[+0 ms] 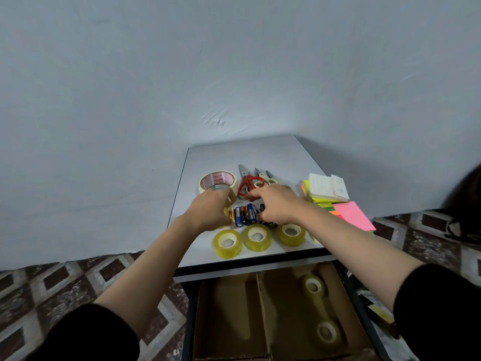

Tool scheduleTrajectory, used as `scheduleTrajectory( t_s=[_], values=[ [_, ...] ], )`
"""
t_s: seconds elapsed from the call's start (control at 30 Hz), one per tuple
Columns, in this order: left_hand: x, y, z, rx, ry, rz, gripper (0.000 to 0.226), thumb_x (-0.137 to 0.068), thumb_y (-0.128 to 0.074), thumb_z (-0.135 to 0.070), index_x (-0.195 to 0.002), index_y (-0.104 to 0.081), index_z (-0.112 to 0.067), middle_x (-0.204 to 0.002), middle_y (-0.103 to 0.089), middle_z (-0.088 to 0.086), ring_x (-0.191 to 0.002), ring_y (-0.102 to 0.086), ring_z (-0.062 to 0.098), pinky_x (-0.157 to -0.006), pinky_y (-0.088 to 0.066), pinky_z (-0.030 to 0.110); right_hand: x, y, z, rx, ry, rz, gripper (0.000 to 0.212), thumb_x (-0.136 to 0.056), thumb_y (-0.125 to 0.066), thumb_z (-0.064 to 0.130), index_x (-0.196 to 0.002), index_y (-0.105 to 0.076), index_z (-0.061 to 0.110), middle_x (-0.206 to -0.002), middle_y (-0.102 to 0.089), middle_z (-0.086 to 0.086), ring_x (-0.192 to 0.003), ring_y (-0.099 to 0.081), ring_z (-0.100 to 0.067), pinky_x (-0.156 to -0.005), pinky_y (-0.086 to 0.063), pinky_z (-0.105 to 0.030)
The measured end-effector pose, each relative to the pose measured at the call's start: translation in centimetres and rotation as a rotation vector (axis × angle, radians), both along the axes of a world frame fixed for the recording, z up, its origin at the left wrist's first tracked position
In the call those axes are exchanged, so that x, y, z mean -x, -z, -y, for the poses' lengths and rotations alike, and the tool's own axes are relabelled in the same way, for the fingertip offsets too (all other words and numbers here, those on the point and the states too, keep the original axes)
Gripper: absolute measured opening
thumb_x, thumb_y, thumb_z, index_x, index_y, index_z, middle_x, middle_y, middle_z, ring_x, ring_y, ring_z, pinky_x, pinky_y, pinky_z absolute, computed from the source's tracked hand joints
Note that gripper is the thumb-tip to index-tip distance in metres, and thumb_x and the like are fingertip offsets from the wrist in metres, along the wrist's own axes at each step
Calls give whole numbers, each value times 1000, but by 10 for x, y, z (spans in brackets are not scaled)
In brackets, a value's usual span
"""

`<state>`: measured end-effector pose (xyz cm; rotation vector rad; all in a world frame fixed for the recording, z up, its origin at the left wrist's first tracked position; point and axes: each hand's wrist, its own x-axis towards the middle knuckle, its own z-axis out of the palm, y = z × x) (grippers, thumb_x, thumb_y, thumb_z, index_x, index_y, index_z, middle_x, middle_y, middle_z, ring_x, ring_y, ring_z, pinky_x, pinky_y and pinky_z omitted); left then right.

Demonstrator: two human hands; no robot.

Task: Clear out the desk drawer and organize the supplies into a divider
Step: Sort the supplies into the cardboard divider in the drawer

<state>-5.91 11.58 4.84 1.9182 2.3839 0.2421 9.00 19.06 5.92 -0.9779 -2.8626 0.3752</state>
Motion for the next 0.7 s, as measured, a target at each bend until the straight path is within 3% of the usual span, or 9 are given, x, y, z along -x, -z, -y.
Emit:
scheduleTrajectory(
  t_s=[0.27, 0.47, 0.7],
  values=[
    [-1, 6, -9, 70, 42, -27, 62, -72, -78, -23, -122, -43, -12, -118, -60, 7, -105, -55, 23, -86, -50, 37, 9, 5, -12, 6, -41, 52, 60, -83, -65, 17, -138, -44, 22, -138, -48, -4, -124, -46, -23, -93, -42, -36],
    [-3, 9, -15, 82, 64, -60, 67, -71, -79, -24, -124, -41, -9, -121, -57, 10, -108, -54, 25, -83, -47, 34, 12, 7, -16, 11, -73, 67, 55, -82, -66, 18, -135, -47, 21, -131, -54, -5, -117, -50, -23, -91, -48, -39],
    [-1, 13, -11, 27, 65, -16, 66, -76, -75, -18, -129, -38, -8, -124, -57, 12, -111, -53, 25, -87, -46, 33, 11, 13, -16, 38, -56, -15, 63, -80, -64, 11, -136, -37, 21, -127, -55, -5, -112, -53, -24, -88, -49, -38]
  ],
)
